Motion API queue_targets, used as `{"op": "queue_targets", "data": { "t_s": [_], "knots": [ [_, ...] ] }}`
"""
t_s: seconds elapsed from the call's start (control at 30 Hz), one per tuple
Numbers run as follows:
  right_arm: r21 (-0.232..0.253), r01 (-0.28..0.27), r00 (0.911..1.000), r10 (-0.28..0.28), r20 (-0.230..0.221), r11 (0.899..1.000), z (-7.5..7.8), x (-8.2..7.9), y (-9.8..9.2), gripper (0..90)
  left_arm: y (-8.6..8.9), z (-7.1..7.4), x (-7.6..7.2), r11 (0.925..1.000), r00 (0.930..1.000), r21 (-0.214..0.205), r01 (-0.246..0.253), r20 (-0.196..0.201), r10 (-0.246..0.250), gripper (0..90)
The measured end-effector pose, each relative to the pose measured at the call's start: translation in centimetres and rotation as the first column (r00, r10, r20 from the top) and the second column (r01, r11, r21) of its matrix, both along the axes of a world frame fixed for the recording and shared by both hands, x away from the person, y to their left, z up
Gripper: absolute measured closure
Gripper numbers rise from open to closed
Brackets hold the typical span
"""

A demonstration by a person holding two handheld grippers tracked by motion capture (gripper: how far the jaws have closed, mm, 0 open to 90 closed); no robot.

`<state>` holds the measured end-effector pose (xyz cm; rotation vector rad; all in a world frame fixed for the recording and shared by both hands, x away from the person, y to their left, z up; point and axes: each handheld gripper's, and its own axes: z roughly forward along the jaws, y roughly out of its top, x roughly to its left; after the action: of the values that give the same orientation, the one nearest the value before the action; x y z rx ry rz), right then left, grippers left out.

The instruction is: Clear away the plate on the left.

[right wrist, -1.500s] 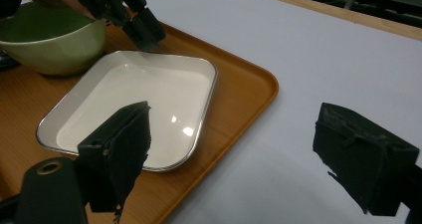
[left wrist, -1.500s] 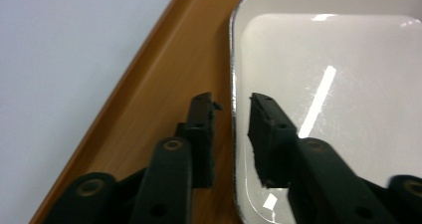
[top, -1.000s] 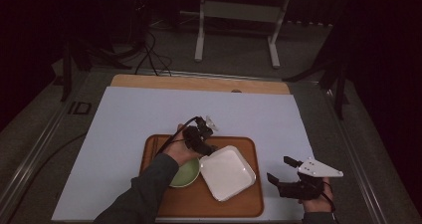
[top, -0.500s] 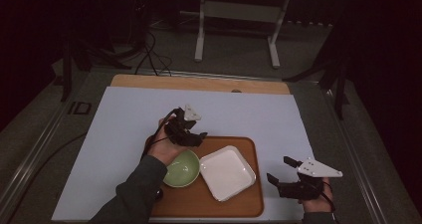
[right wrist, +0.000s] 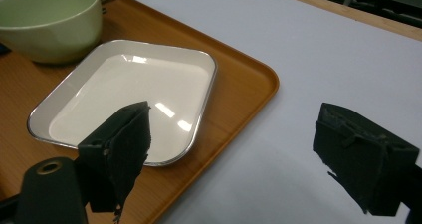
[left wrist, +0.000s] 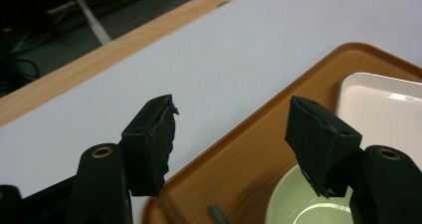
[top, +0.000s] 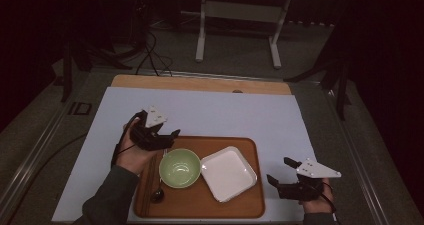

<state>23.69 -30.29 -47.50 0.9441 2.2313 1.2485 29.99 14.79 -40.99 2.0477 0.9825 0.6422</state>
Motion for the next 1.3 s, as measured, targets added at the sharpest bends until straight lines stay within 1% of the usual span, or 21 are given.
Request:
{"op": "queue_targets", "data": {
  "t_s": [0.1,0.17,0.2,0.27,0.33,0.43,0.53,0.57,0.63,0.7,0.77,0.8,0.93,1.0,1.03,1.13,1.17,1.2,1.23,1.27,1.3],
  "knots": [
    [0.001,-0.007,1.0000,0.007,0.003,1.000,0.0,0.0,0.1,14.5,1.6,0.3,-0.9,0.9986,0.9993,-0.040,-0.034,0.015,0.035,36.8],
    [0.006,-0.007,1.0000,0.007,0.005,1.000,0.0,0.0,0.1,14.5,2.6,0.4,-1.5,0.9961,0.9982,-0.069,-0.054,0.021,0.055,36.8],
    [0.005,-0.006,1.0000,0.006,0.004,1.000,0.0,0.0,0.1,14.5,3.1,0.4,-1.8,0.9953,0.9977,-0.076,-0.061,0.025,0.063,36.7],
    [0.004,-0.007,1.0000,0.007,0.005,1.000,0.0,0.0,0.1,14.5,4.1,0.2,-2.4,0.9937,0.9963,-0.083,-0.076,0.033,0.079,36.5],
    [-0.012,-0.008,0.9999,0.008,0.009,1.000,0.0,0.0,0.2,14.5,5.0,-0.1,-3.1,0.9921,0.9943,-0.081,-0.096,0.038,0.100,36.5],
    [-0.031,-0.013,0.9999,0.013,0.010,0.999,-0.1,0.0,0.4,14.6,6.4,-1.0,-4.2,0.9886,0.9915,-0.087,-0.123,0.033,0.126,36.6],
    [-0.033,-0.016,0.9998,0.017,0.009,0.999,-0.1,0.0,0.5,14.5,7.7,-2.3,-5.4,0.9847,0.9875,-0.085,-0.152,0.027,0.155,36.6],
    [-0.033,-0.016,0.9998,0.017,0.009,0.999,-0.1,0.0,0.5,14.5,7.7,-2.3,-5.4,0.9847,0.9875,-0.085,-0.152,0.027,0.155,36.6],
    [-0.032,-0.015,0.9998,0.016,0.010,0.999,-0.1,0.0,0.5,14.5,9.0,-3.7,-6.7,0.9784,0.9807,-0.075,-0.193,0.019,0.194,36.5],
    [-0.028,-0.012,0.9999,0.013,0.010,1.000,-0.1,-0.1,0.5,14.5,9.9,-4.4,-7.4,0.9730,0.9764,-0.085,-0.215,0.003,0.216,36.6],
    [-0.027,-0.011,0.9999,0.012,0.011,1.000,-0.1,0.0,0.5,14.5,10.9,-5.2,-8.1,0.9651,0.9697,-0.095,-0.244,-0.013,0.244,36.6],
    [-0.027,-0.012,0.9999,0.012,0.010,1.000,-0.1,0.0,0.5,14.5,11.2,-5.4,-8.4,0.9626,0.9677,-0.100,-0.252,-0.020,0.251,36.6],
    [-0.027,-0.012,0.9999,0.012,0.012,1.000,-0.2,-0.1,0.5,14.5,12.8,-6.7,-9.8,0.9468,0.9542,-0.119,-0.299,-0.043,0.296,36.6],
    [-0.026,-0.011,0.9999,0.011,0.012,1.000,-0.2,-0.1,0.5,14.5,12.8,-6.7,-9.8,0.9468,0.9542,-0.119,-0.299,-0.043,0.296,36.6],
    [-0.023,-0.008,0.9999,0.009,0.011,1.000,-0.2,-0.1,0.5,14.5,14.0,-7.4,-10.8,0.9303,0.9412,-0.143,-0.338,-0.048,0.334,36.7],
    [-0.019,-0.006,0.9999,0.006,0.014,1.000,-0.2,-0.1,0.4,14.5,14.7,-7.4,-11.6,0.9145,0.9302,-0.177,-0.364,-0.020,0.366,37.0],
    [-0.019,-0.006,0.9999,0.006,0.014,1.000,-0.2,-0.1,0.4,14.5,14.7,-7.4,-11.6,0.9145,0.9302,-0.177,-0.364,-0.020,0.366,36.5],
    [-0.019,-0.002,0.9999,0.002,0.017,1.000,-0.1,-0.1,0.4,14.5,14.9,-7.3,-11.8,0.9058,0.9234,-0.193,-0.377,-0.002,0.384,36.5],
    [-0.012,0.002,0.9997,-0.001,0.022,1.000,-0.1,-0.1,0.3,14.6,15.2,-7.2,-12.0,0.9001,0.9181,-0.201,-0.387,0.008,0.396,36.5],
    [-0.007,0.008,0.9997,-0.007,0.025,1.000,-0.1,-0.2,0.2,14.5,15.3,-7.2,-12.0,0.8970,0.9152,-0.204,-0.392,0.011,0.403,36.4],
    [-0.005,0.010,0.9996,-0.010,0.027,1.000,0.0,-0.2,0.2,14.5,15.4,-7.2,-12.0,0.8921,0.9104,-0.205,-0.402,0.012,0.413,36.0]
  ]
}}
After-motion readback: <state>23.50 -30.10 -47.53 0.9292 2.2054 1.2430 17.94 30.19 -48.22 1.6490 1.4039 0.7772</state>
